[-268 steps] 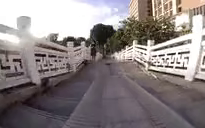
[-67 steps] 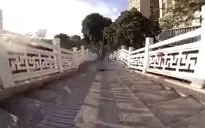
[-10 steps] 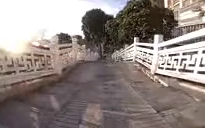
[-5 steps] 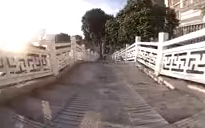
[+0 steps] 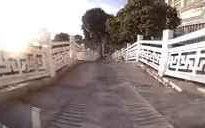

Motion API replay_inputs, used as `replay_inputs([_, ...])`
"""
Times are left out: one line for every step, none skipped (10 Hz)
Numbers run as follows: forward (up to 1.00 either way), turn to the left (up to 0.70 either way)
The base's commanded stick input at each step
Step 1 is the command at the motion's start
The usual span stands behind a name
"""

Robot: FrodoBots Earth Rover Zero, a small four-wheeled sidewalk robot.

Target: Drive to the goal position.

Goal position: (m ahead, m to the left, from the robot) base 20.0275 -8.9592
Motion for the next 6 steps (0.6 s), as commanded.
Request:
replay_inputs([0.45, 0.0])
replay_inputs([0.45, 0.0])
replay_inputs([0.45, 0.0])
replay_inputs([0.45, 0.0])
replay_inputs([0.45, 0.0])
replay_inputs([0.45, 0.0])
